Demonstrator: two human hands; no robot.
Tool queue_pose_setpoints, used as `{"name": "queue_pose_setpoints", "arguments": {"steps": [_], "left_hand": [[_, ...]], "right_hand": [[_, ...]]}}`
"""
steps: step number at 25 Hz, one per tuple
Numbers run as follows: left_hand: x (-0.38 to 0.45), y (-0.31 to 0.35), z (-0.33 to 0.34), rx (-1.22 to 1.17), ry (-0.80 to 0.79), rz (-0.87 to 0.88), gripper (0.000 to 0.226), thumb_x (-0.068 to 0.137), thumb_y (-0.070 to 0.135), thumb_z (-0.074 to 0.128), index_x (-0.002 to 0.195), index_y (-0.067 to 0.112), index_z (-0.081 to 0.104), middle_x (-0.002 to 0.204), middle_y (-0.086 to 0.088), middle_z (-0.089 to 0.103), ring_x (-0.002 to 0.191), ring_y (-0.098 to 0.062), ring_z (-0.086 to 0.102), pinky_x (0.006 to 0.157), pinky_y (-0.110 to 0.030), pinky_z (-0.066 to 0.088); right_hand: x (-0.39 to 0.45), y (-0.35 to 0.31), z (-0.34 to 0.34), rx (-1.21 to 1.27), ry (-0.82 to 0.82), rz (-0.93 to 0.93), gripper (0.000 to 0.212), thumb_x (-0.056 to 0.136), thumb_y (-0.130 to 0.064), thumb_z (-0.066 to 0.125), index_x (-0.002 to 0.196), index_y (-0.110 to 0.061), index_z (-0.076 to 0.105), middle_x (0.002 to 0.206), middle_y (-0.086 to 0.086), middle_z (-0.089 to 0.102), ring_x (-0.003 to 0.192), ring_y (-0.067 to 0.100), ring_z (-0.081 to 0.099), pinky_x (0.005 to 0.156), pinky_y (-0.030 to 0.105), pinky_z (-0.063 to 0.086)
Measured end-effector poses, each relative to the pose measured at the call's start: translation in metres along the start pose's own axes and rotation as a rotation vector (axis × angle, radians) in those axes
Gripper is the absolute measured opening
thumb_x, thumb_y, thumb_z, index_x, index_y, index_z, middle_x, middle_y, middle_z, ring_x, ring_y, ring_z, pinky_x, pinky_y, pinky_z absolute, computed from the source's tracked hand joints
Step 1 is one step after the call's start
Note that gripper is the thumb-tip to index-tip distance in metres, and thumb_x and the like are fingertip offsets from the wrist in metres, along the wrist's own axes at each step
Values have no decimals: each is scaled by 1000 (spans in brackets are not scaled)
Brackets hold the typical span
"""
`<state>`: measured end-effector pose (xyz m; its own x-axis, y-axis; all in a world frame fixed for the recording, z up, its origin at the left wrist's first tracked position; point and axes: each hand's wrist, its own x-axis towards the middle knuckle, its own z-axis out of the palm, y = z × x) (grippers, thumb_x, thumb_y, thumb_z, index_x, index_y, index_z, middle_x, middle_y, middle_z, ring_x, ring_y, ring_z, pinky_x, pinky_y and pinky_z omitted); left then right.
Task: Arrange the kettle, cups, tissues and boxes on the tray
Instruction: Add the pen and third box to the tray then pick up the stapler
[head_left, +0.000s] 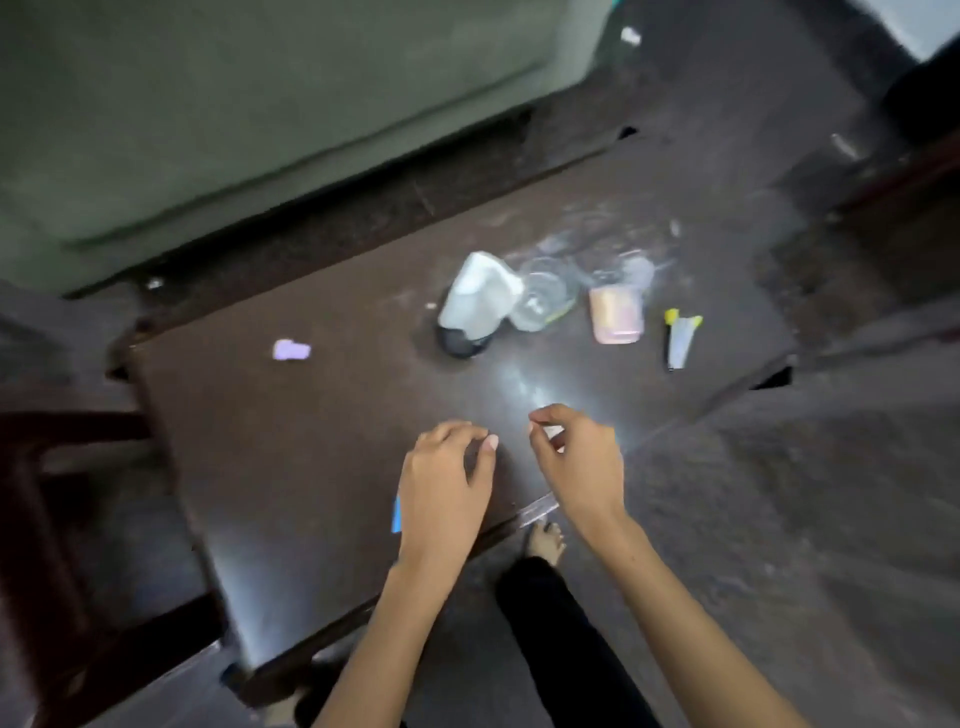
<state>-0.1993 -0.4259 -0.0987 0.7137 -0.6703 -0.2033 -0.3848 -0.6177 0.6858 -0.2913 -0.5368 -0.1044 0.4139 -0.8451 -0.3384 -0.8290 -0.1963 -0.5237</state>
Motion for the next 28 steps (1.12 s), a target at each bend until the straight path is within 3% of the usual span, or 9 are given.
{"name": "queue_pose_setpoints", "arguments": {"steps": [3, 8, 15, 18, 21, 23, 26, 28], "left_hand": [[41, 64, 69, -22, -71, 29, 17, 89, 26, 60, 96, 15, 72, 103, 0, 70, 93, -23, 62, 83, -33, 47], [87, 112, 130, 24, -181, -18, 24, 92, 30, 54, 103, 16, 70, 107, 0, 69, 98, -21, 61, 87, -37, 48], [114, 114, 150, 42, -170, -94, 21, 91, 27, 55, 100, 16, 70, 102, 0, 69, 98, -21, 61, 84, -38, 49], [115, 111, 154, 39, -179, -114, 20, 91, 26, 56, 99, 16, 71, 99, 0, 69, 96, -19, 60, 83, -37, 49], [113, 106, 155, -4, -173, -131, 18, 90, 24, 58, 101, 16, 70, 101, 1, 70, 96, -18, 61, 85, -35, 49], [111, 101, 152, -85, -160, -165, 21, 90, 23, 59, 108, 17, 68, 107, 2, 69, 96, -16, 62, 86, -34, 49], [108, 98, 144, -286, -161, -275, 37, 90, 29, 61, 126, 20, 57, 120, 9, 61, 103, -10, 60, 82, -21, 47], [109, 98, 140, -427, -187, -369, 49, 88, 31, 62, 134, 20, 49, 124, 11, 55, 109, -8, 57, 81, -11, 44]], "right_hand": [[52, 63, -56, -35, 30, 56, 14, 88, -28, 58, 97, -25, 68, 92, -5, 72, 80, 18, 66, 66, 26, 42], [121, 117, -84, -119, 23, 63, 25, 90, -28, 54, 112, -21, 61, 111, 0, 66, 96, 23, 63, 77, 32, 47], [203, 101, -55, -175, -67, 12, 74, 84, -42, 62, 143, -20, 22, 138, 11, 35, 118, 31, 46, 76, 41, 51], [222, 97, -39, -329, -109, -33, 76, 85, -42, 61, 145, -22, 18, 138, 16, 32, 117, 34, 43, 75, 41, 52], [236, 100, -36, -370, -144, -68, 68, 84, -33, 64, 140, -23, 27, 131, 18, 39, 110, 35, 45, 77, 39, 50], [239, 102, -49, -60, -237, 18, 66, 79, -27, 68, 137, -26, 38, 124, 14, 50, 107, 33, 53, 83, 40, 50], [218, 104, -84, 707, -523, 312, 42, 81, -17, 63, 120, -32, 59, 108, 0, 64, 100, 22, 62, 86, 42, 55], [199, 108, -96, 845, -677, 369, 26, 87, -20, 50, 106, -31, 65, 102, 4, 67, 91, 19, 64, 85, 39, 55]]}}
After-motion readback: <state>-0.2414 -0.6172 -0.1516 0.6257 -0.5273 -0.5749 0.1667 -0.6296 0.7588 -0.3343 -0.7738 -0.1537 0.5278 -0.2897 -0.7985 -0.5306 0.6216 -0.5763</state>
